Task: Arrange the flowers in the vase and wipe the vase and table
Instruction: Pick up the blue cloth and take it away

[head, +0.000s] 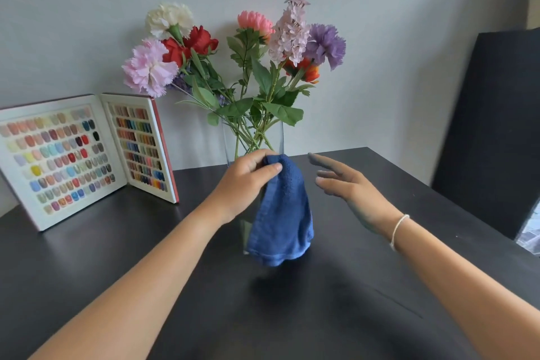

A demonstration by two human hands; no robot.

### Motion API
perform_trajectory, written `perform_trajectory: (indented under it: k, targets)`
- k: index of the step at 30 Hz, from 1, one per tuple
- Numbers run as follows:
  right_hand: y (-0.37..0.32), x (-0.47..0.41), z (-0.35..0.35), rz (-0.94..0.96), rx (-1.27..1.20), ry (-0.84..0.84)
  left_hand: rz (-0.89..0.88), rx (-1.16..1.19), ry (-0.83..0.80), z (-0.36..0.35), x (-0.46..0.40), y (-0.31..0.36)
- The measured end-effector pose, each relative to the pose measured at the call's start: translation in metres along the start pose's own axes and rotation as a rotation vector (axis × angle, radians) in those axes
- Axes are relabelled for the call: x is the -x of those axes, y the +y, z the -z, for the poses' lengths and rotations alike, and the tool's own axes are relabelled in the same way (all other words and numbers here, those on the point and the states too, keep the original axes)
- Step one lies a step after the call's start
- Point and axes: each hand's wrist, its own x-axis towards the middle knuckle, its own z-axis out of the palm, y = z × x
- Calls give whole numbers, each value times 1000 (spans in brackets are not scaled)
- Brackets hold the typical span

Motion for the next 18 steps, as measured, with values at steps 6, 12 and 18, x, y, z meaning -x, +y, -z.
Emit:
perform_trajectory:
  k: [6,12,18]
  targets:
    - [3,-2,-6,-21,28,-239,-87,-22,-121,11,-10,40]
    - [13,3,1,-106,-65,-299,-162,-32,-171,15,-15,58]
    - [20,10,22,-141,-334,-313,-188,-5,-163,7,-16,51]
